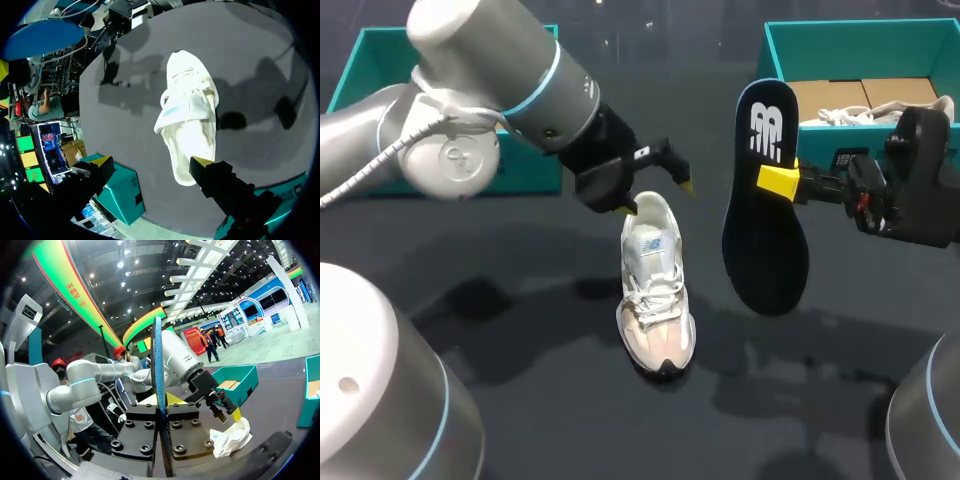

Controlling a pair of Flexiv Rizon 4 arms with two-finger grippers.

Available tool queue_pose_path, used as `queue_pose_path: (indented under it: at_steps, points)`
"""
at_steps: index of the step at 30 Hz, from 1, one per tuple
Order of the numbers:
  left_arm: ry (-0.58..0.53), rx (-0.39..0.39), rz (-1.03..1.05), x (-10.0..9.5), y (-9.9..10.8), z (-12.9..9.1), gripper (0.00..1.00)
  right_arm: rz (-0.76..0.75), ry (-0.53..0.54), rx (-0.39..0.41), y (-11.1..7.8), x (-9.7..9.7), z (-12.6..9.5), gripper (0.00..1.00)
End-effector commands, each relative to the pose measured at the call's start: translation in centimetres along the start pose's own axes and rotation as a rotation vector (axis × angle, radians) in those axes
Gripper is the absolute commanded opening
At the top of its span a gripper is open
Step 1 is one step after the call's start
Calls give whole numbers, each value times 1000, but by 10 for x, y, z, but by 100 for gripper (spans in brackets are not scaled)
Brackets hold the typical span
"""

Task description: Take the shoe out of the shoebox, open the shoe tongue, remove and reinsert the insole, then place the shoe into the shoebox

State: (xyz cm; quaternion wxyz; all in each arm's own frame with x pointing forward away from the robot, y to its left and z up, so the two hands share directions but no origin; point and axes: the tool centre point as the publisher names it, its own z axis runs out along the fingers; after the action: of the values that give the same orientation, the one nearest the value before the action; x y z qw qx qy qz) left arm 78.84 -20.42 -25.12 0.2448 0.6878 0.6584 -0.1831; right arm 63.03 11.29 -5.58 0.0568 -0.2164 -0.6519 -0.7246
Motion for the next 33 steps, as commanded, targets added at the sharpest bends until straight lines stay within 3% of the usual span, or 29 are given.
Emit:
queue_pose_path:
  at_steps: [1,5,11,16,26,29,33]
  points:
    - [-75,20,-3,7,1,0,100,0,-54,-4,-2,11,-7,0]
    - [-255,38,-10,11,16,-17,100,0,-54,-4,-2,11,-7,0]
    - [-381,53,6,-5,25,-30,100,0,-54,-4,-2,11,-7,0]
    - [-458,50,53,-31,20,-56,100,0,-54,-4,-2,11,-7,0]
    - [-458,50,53,-31,20,-56,100,0,-54,-4,-2,11,-7,0]
    - [-583,84,20,-32,23,-61,100,0,-54,-4,-2,11,-7,0]
    - [-665,64,14,-37,21,-71,100,0,-54,-4,-2,11,-7,0]
